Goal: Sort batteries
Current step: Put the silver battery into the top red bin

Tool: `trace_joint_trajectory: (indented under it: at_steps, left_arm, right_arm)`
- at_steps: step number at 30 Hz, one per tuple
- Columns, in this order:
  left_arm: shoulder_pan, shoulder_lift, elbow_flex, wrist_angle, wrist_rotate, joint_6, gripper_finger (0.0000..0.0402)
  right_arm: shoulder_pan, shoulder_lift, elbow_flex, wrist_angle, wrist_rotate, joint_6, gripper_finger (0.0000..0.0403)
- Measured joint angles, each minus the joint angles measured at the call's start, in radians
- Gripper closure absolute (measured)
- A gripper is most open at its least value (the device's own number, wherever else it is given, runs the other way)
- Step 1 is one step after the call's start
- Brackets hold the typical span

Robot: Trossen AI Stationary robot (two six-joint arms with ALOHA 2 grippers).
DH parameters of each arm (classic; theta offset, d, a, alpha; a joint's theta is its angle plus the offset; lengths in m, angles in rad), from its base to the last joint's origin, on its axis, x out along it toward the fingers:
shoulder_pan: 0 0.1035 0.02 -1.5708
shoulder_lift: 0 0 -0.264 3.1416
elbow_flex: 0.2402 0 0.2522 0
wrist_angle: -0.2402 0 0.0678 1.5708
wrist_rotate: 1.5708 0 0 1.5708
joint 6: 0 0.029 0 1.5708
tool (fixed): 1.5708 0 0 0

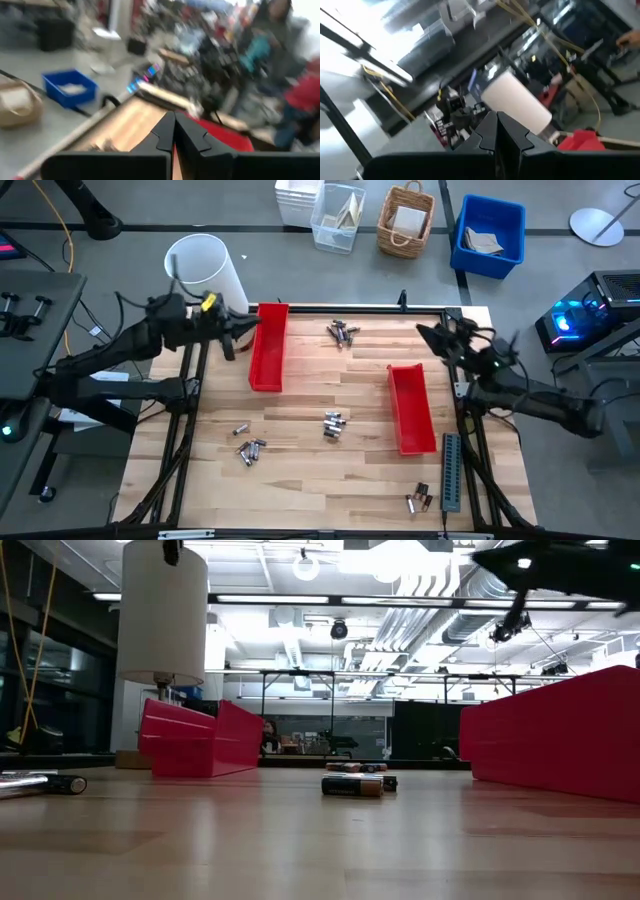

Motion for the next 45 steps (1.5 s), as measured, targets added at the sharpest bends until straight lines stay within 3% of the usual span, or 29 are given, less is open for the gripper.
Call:
trace_joint_trajectory:
  at_steps: [4,8,14,20,27,32,37,45]
  left_arm:
    - [-0.028,0.028,0.000,-0.030,0.173,0.020,0.0397]
    - [-0.110,0.064,0.064,-0.150,0.261,0.065,0.0370]
    - [-0.310,0.189,0.229,-0.653,0.178,0.114,0.0296]
    - [-0.550,0.277,0.183,-0.912,0.094,-0.130,0.0224]
    - [-0.747,0.357,0.012,-0.867,0.007,-0.582,0.0187]
    - [-0.774,0.431,-0.077,-0.784,-0.089,-0.779,0.0186]
    - [-0.758,0.530,-0.139,-0.777,-0.053,-0.855,0.0186]
    - [-0.706,0.662,-0.199,-0.634,-0.036,-0.778,0.0186]
  right_arm:
    - [0.000,0.179,0.137,-0.006,-0.074,-0.048,0.0402]
    - [0.000,0.305,0.289,-0.062,-0.150,-0.122,0.0402]
    - [0.000,0.399,0.517,-0.359,-0.211,-0.257,0.0402]
    - [0.000,0.445,0.696,-0.696,-0.213,-0.401,0.0402]
    - [0.005,0.457,0.765,-0.840,-0.212,-0.484,0.0402]
    - [0.005,0.462,0.765,-0.857,-0.210,-0.501,0.0402]
    - [0.005,0.468,0.765,-0.866,-0.210,-0.515,0.0402]
    - [0.005,0.469,0.765,-0.867,-0.210,-0.514,0.0402]
